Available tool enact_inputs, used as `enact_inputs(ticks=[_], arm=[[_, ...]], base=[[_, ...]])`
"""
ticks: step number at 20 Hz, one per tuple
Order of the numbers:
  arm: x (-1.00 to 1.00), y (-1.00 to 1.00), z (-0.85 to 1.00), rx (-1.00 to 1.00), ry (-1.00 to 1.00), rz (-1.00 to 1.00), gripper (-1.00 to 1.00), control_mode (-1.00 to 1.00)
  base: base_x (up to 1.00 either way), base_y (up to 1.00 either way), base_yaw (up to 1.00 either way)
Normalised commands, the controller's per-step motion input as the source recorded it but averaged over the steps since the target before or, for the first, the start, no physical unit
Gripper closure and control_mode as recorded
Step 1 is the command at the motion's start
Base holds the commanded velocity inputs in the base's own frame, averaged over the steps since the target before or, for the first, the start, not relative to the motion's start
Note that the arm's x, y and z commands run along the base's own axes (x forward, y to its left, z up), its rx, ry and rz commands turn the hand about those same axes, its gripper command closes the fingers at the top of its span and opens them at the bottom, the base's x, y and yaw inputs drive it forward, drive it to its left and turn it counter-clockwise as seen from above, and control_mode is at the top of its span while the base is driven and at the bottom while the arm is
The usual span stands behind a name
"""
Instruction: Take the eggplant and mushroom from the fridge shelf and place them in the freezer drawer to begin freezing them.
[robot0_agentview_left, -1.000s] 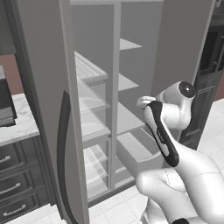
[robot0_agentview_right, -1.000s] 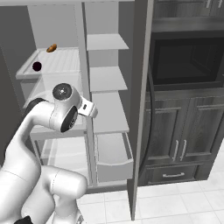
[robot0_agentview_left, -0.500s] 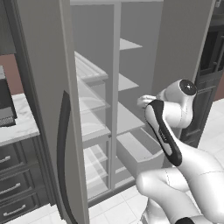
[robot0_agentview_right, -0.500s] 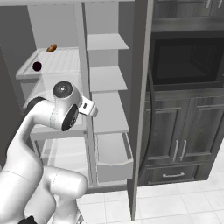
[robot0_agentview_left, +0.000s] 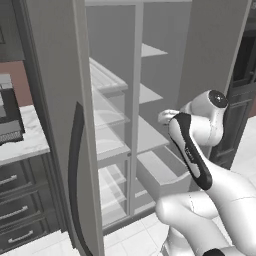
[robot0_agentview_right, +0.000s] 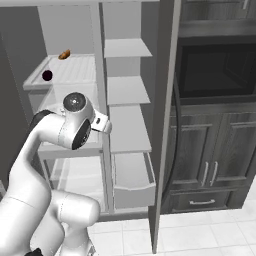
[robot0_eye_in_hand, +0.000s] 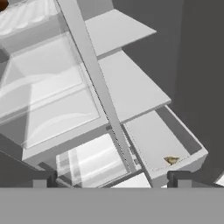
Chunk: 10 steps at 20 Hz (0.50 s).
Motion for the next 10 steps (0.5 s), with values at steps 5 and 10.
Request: enact_inputs(ticks=[5, 10], arm=[[0.0, 0.0, 0.0, 0.0, 0.0, 0.0, -1.0, 1.0], [0.0, 0.0, 0.0, 0.0, 0.0, 0.0, -1.0, 1.0]], base=[[-0.01, 0.53, 0.38], [0.09, 0.5, 0.35]])
